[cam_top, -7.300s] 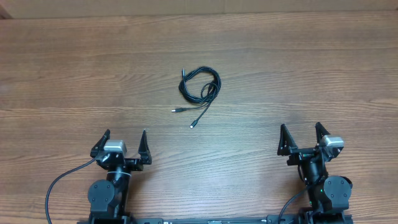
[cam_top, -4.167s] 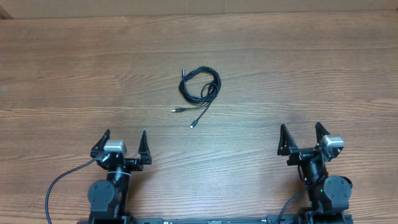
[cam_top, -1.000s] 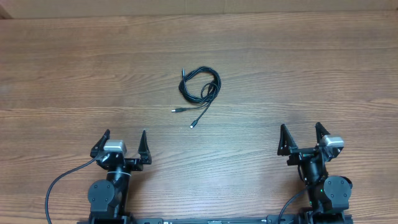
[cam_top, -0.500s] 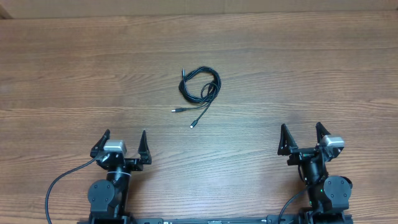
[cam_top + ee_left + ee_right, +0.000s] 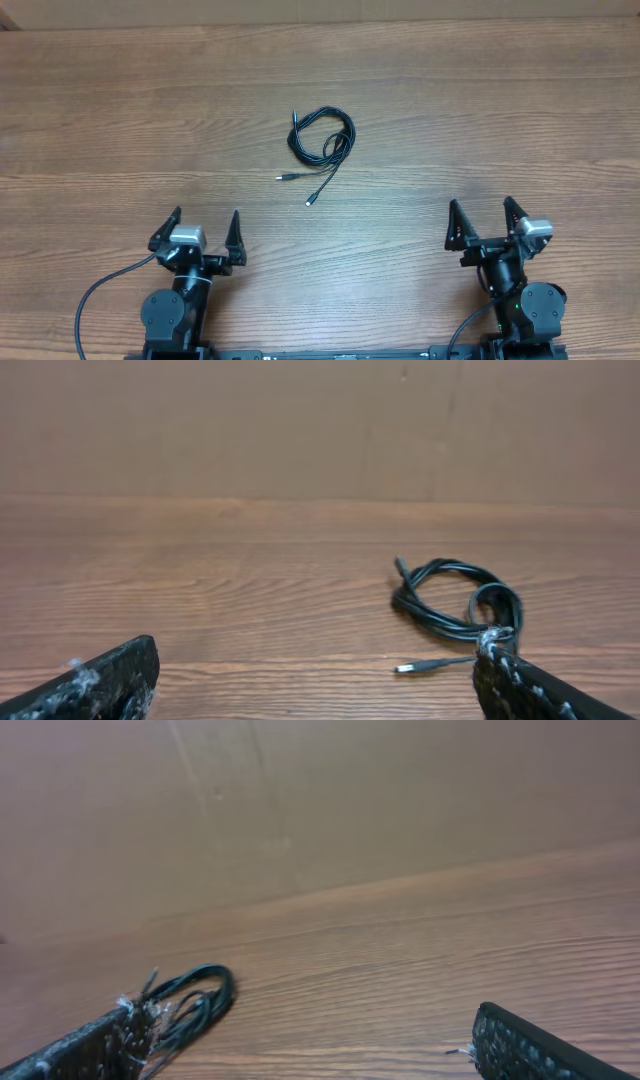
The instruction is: Untangle cables
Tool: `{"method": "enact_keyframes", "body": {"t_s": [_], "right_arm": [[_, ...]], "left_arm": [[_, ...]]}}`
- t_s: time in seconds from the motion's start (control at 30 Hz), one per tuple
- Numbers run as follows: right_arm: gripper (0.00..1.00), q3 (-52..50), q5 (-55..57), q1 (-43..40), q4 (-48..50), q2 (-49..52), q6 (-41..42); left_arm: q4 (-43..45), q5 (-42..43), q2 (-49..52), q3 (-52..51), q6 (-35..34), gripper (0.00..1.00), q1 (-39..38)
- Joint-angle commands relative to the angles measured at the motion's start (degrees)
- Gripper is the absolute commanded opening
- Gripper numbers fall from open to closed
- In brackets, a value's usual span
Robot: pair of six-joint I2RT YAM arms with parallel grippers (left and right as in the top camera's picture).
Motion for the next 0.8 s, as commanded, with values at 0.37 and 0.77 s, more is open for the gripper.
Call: {"method": "enact_keyframes", "body": {"t_s": [0.37,0.77], "right_arm": [[1.0,19.2,-3.0,0.2,-12.8,0.0,3.1],[1.0,41.6,-3.2,0.2,-26.7,18.6,3.2]], "left_arm": [[-24.2,7.9,4.3,30.3,1.7,1.0,0.0],[-42.6,26.3,33.6,61.2,4.0,1.0,0.0]]}}
